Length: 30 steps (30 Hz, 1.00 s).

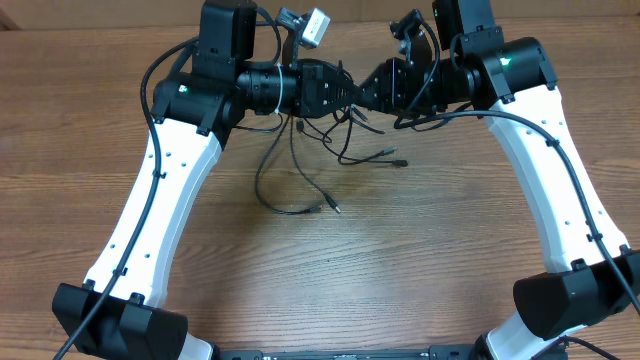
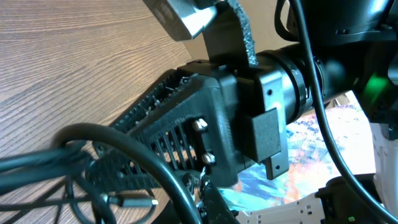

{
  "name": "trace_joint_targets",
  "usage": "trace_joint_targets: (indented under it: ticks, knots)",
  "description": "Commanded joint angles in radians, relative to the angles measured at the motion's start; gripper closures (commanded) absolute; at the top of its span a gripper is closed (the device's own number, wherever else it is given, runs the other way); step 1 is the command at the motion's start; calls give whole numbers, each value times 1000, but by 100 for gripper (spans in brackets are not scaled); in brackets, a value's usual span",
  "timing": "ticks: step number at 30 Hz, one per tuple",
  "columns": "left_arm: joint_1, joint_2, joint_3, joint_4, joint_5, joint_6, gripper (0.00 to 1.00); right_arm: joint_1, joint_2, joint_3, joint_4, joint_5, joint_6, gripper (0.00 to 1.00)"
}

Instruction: Untangle cables

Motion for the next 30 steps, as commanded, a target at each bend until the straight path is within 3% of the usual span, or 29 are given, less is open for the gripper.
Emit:
trace_joint_targets:
  ticks: [1,6,12,19,24,30]
  knots:
    - [0,-14,13,6,61,-31,96,-2,10,-8,29,-64,-5,64]
    - [-7,-14,13,18,101,-78,96,18,24,-53,43,120,120,69]
    - [-4,-26,14,167,228,-190,96,18,32,-173,121,113,152,75]
    - [53,-59,16,369,321,-372,96,-3,32,-219,77,145,154,96]
    - [152,-77,16,372,377,-381,96,-63,32,-219,6,173,143,96]
    - [280,-77,16,361,475,-363,96,-158,32,-219,-116,354,143,96]
